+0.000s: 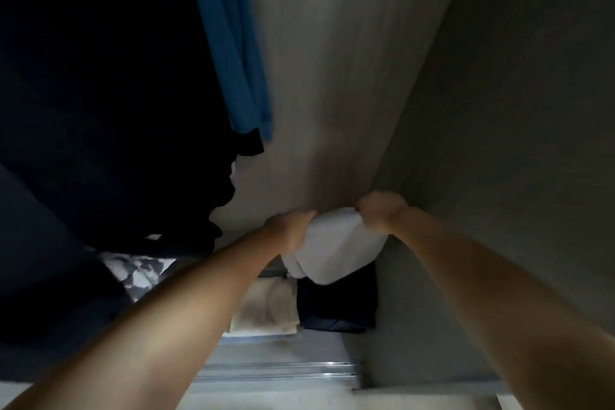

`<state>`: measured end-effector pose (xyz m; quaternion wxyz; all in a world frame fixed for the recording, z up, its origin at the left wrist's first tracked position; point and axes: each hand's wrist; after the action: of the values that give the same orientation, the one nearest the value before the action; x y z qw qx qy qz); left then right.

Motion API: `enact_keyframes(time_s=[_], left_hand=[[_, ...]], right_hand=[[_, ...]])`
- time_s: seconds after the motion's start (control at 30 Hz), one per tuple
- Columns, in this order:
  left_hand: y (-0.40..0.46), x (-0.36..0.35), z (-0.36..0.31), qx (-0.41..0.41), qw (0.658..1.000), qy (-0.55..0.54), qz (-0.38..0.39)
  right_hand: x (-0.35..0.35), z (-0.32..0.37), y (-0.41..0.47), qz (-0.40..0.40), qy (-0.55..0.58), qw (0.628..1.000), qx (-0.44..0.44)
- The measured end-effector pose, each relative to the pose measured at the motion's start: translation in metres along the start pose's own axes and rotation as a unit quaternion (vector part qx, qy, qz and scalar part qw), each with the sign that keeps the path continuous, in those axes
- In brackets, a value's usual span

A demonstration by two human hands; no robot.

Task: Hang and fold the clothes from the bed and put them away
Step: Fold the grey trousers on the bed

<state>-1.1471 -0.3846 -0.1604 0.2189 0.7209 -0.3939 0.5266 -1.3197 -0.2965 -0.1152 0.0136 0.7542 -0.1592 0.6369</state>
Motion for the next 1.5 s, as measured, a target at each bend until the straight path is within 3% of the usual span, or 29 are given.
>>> enact_keyframes(time_s=[0.17,0.3,0.43,0.5,0.63,0.73,0.87,1.03,1.1,1.5], left_hand=[[0.060,-0.070,0.013,-0.003,0.993,0.070,-0.096],[0.076,-0.201,0.031,-0.039,0.974,0.147,-0.168],[0.074,-0.362,0.059,-0.055,0.991,0.115,-0.050],[0.068,-0.424,0.064,-0.057,0.994,0.091,0.008],[0.063,-0.493,0.068,-0.069,0.993,0.089,-0.036],[0.061,-0.506,0.070,-0.082,0.990,0.094,-0.063],[0.059,-0.498,0.069,-0.098,0.990,0.093,-0.031],[0.052,-0.437,0.062,-0.133,0.985,0.086,0.066],[0.049,-0.393,0.052,-0.141,0.984,0.083,0.070],[0.036,-0.080,-0.053,-0.144,0.985,0.032,-0.085]], right_hand=[[-0.068,-0.025,0.036,-0.091,-0.059,0.993,-0.038],[-0.202,-0.019,0.041,-0.096,-0.091,0.988,-0.080],[-0.357,0.004,0.028,0.007,-0.049,0.992,-0.115],[-0.400,0.016,0.015,-0.031,-0.043,0.990,-0.133],[-0.452,0.027,-0.002,-0.126,-0.094,0.976,-0.152],[-0.467,0.030,-0.007,-0.147,-0.091,0.973,-0.154],[-0.462,0.035,-0.011,-0.104,-0.097,0.975,-0.171],[-0.437,0.029,-0.010,0.063,-0.040,0.985,-0.158],[-0.397,0.026,-0.011,0.087,-0.022,0.985,-0.147],[-0.080,-0.012,-0.062,-0.076,-0.004,0.983,-0.165]])
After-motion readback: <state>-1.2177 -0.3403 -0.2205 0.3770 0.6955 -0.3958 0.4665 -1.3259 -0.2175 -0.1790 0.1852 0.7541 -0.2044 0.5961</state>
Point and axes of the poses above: each hand's wrist, its own y-axis towards the middle knuckle, its own x-axis out of the back of the hand, z = x × y, and after that the axes turned 15 degrees about -z, right-handed
